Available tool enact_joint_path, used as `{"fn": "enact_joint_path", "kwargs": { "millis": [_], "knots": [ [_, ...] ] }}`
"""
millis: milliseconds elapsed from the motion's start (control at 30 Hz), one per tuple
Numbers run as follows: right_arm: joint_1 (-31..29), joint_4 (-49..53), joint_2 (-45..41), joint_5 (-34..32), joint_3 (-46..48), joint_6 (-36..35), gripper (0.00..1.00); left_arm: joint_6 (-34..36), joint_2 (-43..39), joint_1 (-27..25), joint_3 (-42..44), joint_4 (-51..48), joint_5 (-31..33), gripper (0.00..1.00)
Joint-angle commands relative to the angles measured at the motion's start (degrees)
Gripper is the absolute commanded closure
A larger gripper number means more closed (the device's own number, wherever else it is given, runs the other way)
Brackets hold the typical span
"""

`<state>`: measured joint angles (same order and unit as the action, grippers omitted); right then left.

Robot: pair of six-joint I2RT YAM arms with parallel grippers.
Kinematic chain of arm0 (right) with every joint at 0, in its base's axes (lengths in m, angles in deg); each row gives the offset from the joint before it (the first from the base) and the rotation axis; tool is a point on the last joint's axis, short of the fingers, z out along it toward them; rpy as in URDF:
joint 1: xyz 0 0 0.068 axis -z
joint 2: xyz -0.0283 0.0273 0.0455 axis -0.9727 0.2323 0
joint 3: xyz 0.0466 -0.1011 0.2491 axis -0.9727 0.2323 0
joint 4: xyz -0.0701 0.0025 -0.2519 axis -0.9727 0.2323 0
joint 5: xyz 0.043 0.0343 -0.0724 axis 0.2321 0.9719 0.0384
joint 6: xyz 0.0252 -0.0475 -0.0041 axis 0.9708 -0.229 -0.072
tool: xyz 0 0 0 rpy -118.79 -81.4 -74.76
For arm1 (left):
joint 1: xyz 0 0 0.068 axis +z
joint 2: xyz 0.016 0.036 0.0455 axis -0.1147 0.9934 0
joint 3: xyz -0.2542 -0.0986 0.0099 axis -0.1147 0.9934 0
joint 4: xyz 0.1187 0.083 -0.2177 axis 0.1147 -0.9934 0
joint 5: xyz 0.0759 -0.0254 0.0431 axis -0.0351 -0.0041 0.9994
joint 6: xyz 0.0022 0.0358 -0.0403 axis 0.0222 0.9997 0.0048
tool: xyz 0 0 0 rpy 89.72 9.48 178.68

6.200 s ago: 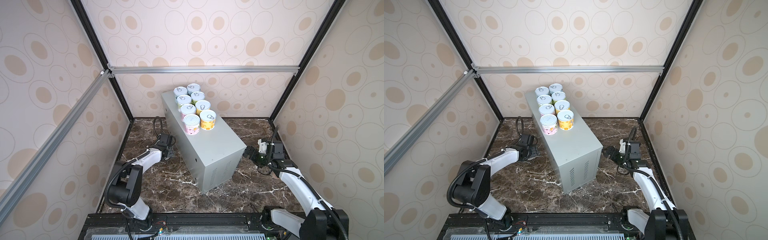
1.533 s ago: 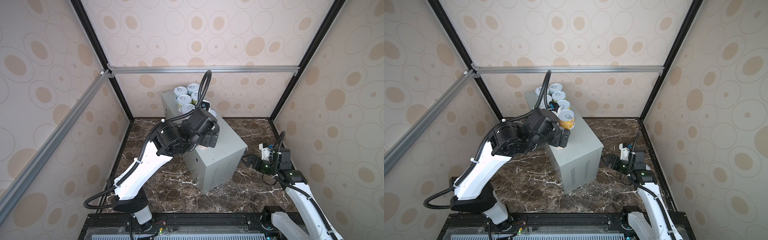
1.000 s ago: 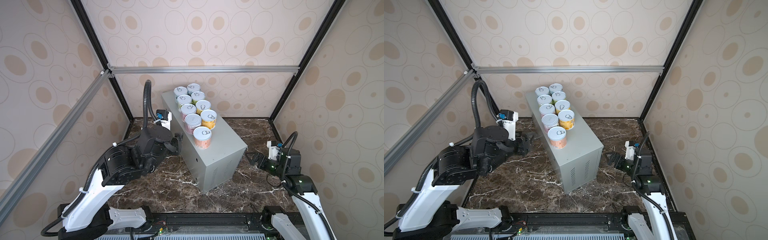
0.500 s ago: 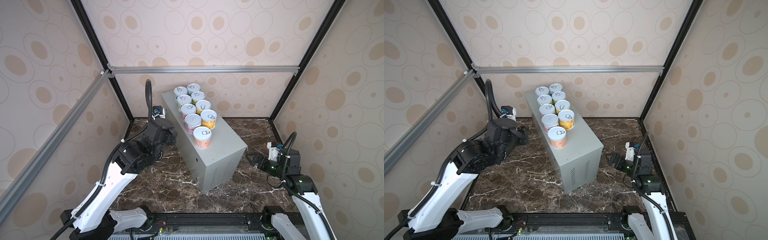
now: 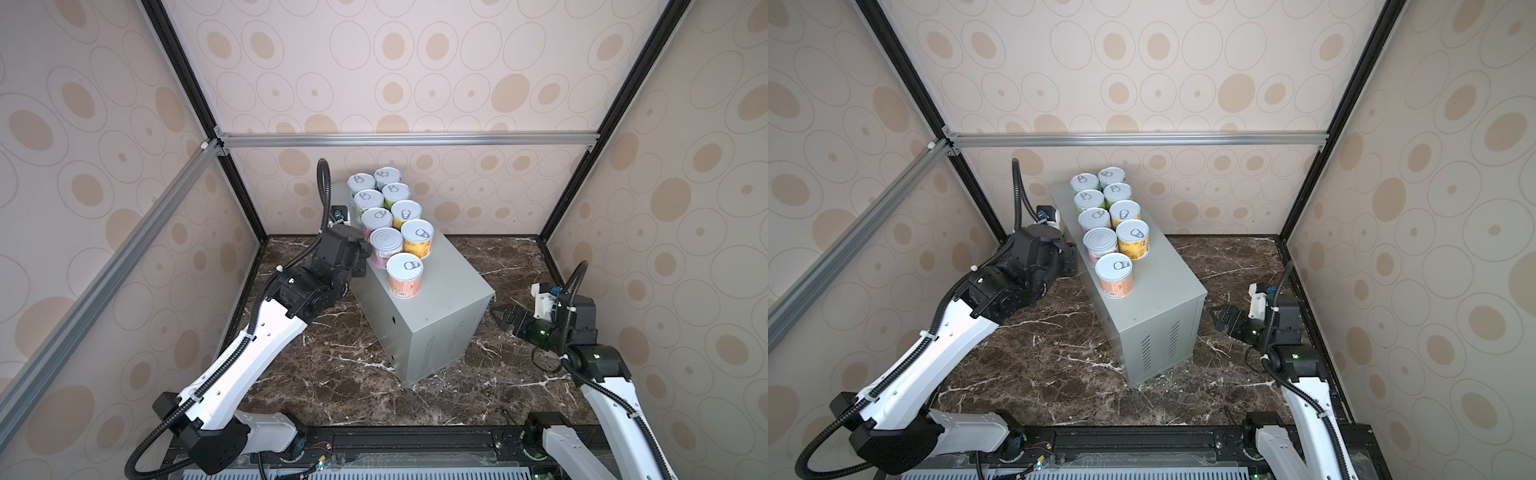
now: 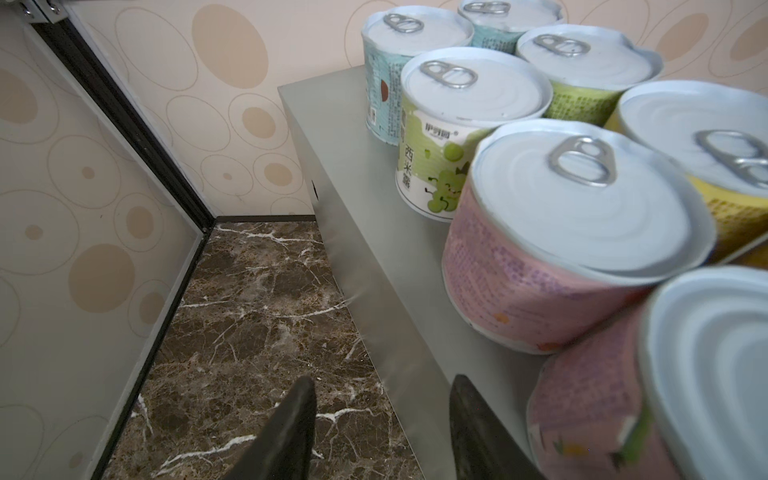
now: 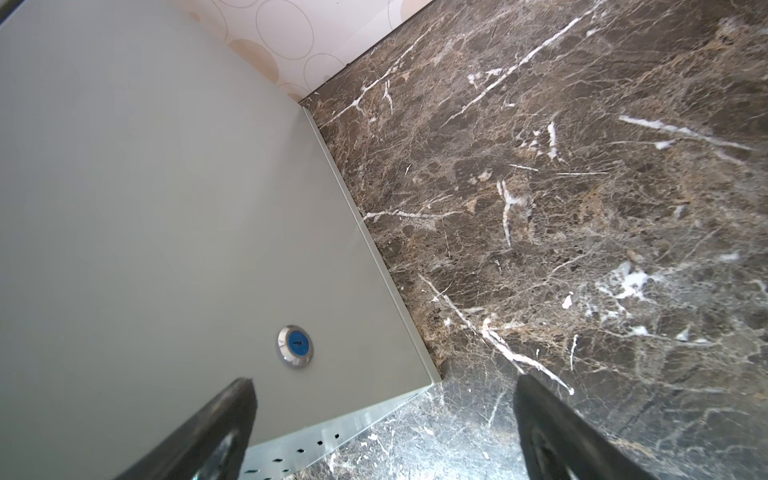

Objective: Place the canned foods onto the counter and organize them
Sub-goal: 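Withdraw the left gripper from the box top back toward the robot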

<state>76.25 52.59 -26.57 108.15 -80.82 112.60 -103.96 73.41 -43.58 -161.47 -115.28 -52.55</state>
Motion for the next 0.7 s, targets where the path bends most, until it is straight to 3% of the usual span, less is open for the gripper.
{"fn": "enact_joint_path", "kwargs": {
  "millis": [0, 667],
  "knots": [
    [-0.22, -1.77, 0.86, 0.56, 0.69, -0.87, 0.01, 3.52, 0.47, 0.41, 0.12, 3.67, 1.89, 0.48],
    [-0.21, -4.46, 5.10, 1.73, 1.05, -1.75, 0.01, 6.93, 2.93, 0.41, 2.83, 10.18, -0.45, 0.48]
  ]
}}
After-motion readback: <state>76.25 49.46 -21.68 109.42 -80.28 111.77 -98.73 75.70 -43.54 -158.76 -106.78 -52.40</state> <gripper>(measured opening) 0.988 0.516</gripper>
